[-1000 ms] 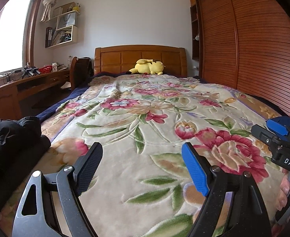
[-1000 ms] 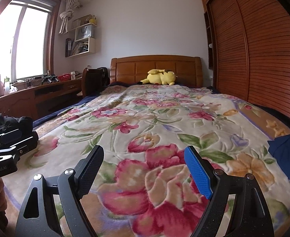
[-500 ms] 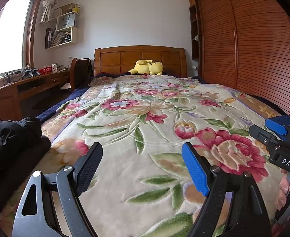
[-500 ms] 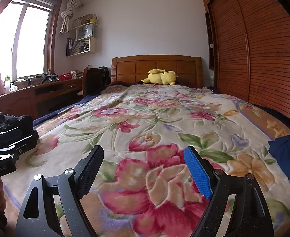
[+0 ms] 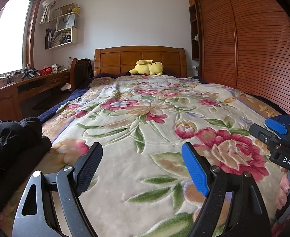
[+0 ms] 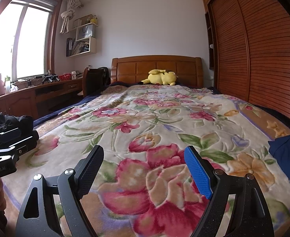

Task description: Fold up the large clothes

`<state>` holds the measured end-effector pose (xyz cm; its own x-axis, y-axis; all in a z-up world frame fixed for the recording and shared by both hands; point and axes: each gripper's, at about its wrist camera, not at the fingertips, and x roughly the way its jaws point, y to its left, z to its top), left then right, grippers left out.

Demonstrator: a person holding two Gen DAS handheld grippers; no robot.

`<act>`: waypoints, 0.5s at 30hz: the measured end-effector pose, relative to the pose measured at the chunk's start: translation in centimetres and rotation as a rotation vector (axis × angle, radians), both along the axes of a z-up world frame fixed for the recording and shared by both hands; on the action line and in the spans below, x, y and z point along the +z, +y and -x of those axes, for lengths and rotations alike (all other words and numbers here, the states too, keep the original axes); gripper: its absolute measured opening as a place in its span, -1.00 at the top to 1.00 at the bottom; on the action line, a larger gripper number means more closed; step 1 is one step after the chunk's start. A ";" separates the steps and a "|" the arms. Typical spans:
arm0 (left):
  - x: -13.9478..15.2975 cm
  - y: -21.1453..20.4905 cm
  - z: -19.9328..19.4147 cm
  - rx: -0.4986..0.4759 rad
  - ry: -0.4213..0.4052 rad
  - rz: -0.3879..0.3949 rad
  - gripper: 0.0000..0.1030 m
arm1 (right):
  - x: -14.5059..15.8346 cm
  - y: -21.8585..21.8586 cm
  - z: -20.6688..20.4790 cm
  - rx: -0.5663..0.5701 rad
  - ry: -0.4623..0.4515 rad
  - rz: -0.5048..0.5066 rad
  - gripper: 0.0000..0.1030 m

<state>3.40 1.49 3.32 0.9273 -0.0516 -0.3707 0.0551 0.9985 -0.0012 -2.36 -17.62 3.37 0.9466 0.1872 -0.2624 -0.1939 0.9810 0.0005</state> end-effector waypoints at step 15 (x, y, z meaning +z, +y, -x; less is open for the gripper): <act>0.0 0.1 0.1 0.003 -0.002 -0.002 -0.61 | 0.0 0.0 -0.1 0.003 0.002 0.000 -0.65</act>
